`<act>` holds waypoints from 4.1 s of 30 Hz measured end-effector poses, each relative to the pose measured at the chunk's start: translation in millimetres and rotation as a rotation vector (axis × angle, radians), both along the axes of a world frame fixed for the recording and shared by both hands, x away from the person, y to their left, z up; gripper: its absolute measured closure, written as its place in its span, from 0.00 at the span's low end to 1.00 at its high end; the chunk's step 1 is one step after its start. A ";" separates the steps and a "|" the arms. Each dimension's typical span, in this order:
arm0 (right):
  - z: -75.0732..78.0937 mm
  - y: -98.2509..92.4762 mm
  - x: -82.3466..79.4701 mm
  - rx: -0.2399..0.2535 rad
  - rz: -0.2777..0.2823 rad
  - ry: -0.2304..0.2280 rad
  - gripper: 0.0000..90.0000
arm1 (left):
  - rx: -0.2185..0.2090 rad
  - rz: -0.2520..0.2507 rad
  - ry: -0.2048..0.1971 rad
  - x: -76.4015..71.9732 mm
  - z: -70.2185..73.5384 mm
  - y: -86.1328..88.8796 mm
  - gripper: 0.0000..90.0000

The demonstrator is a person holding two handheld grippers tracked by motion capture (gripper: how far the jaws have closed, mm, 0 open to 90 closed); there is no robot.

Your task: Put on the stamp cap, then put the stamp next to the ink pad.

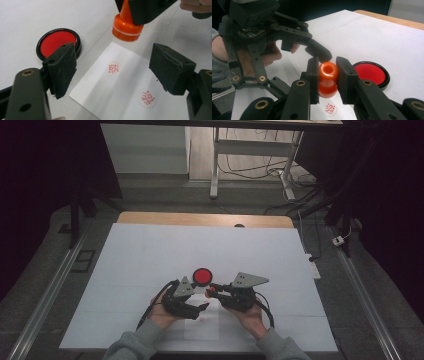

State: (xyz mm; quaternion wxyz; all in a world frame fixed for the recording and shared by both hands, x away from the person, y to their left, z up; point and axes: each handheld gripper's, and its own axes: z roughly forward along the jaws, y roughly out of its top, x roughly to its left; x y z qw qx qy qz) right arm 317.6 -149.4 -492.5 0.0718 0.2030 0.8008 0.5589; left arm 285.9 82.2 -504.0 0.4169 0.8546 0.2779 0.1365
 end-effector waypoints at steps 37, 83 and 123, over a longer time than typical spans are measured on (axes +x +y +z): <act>5.0 -16.5 8.6 -0.008 -0.061 -0.021 0.80 | -0.070 0.221 0.013 -48.8 -6.0 125.7 0.25; -11.2 -18.1 48.0 -0.183 -0.197 -0.030 0.80 | -0.056 0.248 0.043 -46.5 -14.0 134.6 0.25; -30.8 -6.4 56.4 -0.302 -0.208 -0.013 0.61 | -0.049 0.246 0.043 -45.8 -13.6 135.7 0.25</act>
